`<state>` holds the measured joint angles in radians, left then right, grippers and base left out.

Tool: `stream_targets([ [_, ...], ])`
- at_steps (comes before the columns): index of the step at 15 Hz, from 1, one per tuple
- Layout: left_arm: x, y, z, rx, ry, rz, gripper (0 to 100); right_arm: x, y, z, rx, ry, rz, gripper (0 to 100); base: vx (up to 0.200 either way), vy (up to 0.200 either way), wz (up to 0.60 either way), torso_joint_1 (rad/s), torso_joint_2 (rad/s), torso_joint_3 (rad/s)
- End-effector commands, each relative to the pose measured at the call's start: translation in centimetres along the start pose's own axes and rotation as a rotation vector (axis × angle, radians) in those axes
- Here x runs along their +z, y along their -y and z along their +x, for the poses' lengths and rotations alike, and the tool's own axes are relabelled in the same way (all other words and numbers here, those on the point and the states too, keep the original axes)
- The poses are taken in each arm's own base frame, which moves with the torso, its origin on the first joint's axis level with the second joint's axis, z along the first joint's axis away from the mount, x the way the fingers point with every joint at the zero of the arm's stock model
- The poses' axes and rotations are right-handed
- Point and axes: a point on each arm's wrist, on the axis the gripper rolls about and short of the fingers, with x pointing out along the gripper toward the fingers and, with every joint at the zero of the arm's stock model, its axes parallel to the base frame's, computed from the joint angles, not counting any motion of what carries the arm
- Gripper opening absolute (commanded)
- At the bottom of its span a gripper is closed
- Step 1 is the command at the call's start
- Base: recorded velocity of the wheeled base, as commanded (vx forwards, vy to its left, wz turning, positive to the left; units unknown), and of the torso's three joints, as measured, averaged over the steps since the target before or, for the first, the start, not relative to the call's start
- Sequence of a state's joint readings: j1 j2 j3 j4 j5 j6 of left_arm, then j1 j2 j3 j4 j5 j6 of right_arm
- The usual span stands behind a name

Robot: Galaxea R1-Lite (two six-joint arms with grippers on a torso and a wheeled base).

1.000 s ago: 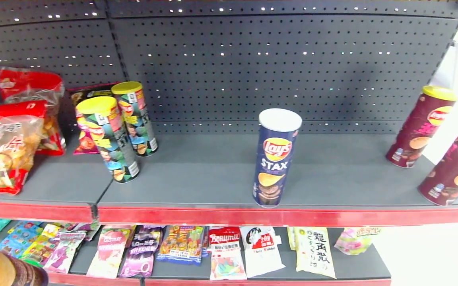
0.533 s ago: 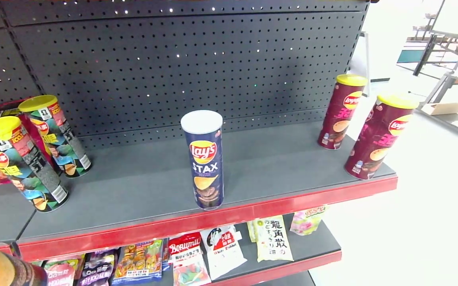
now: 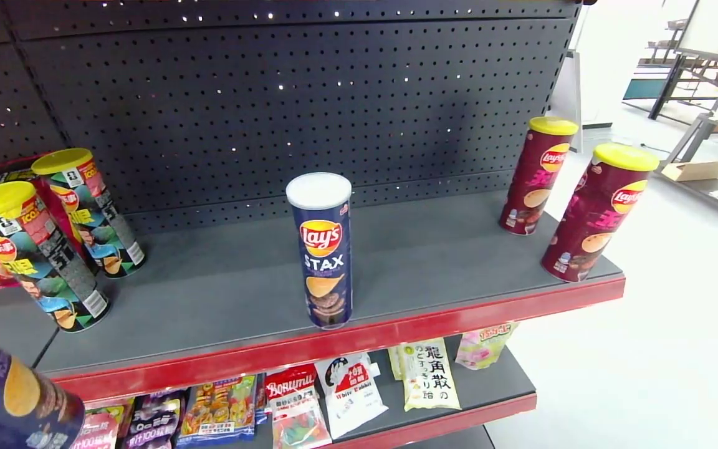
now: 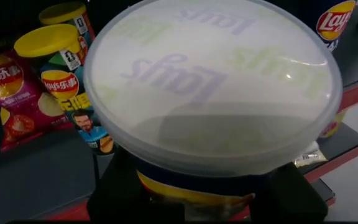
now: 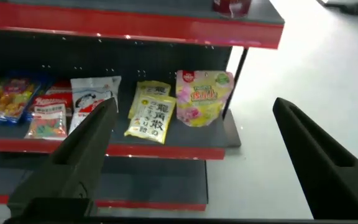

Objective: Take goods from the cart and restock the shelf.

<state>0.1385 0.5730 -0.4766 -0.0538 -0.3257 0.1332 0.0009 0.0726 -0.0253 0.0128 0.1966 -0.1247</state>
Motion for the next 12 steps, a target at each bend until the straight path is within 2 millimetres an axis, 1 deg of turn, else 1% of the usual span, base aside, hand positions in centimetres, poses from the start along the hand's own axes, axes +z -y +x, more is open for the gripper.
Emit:
stream_targets([
  [1, 0.7, -1.4, 5.4, -0.084, -0.065, -0.021, 0, -0.2, -0.1, -0.6, 0.0, 0.068, 0.007, 100, 0.0, 0.0, 0.0, 0.0, 0.0, 0.0],
  [2, 1.0, -1.4, 7.1, -0.123, -0.066, -0.02, 0, -0.1, -0.1, -0.6, -0.019, 0.062, 0.066, 100, 0.0, 0.0, 0.0, 0.0, 0.0, 0.0],
  [3, 1.4, -1.5, 8.5, -0.148, -0.069, -0.022, 0, -0.2, -0.1, -0.5, -0.026, 0.059, 0.07, 100, 0.0, 0.0, 0.0, 0.0, 0.0, 0.0],
  [4, 1.5, -1.6, 10.6, -0.177, -0.084, -0.027, 0, -0.1, -0.1, -0.5, -0.03, 0.055, 0.071, 100, 0.0, 0.0, 0.0, 0.0, 0.0, 0.0],
  [5, 1.8, -1.4, 11.9, -0.202, -0.079, -0.039, 0, -0.1, 0.0, -0.5, -0.05, 0.057, 0.073, 100, 0.0, 0.0, 0.0, 0.0, 0.0, 0.0],
  [7, 1.6, -1.1, 14.0, -0.234, -0.078, -0.067, 0, -0.8, 0.3, -0.4, -0.214, 0.045, 0.086, 100, 0.0, 0.0, 0.0, 0.0, 0.0, 0.0],
  [9, 1.3, -1.2, 15.1, -0.236, -0.084, -0.072, 0, -0.7, 0.3, -0.4, -0.195, 0.046, 0.089, 100, 0.0, 0.0, 0.0, 0.0, 0.0, 0.0],
  [12, 0.8, -1.5, 18.9, -0.239, -0.063, -0.073, 0, -0.7, 0.3, -0.4, -0.195, 0.046, 0.087, 100, 0.0, 0.0, 0.0, 0.0, 0.0, 0.0],
])
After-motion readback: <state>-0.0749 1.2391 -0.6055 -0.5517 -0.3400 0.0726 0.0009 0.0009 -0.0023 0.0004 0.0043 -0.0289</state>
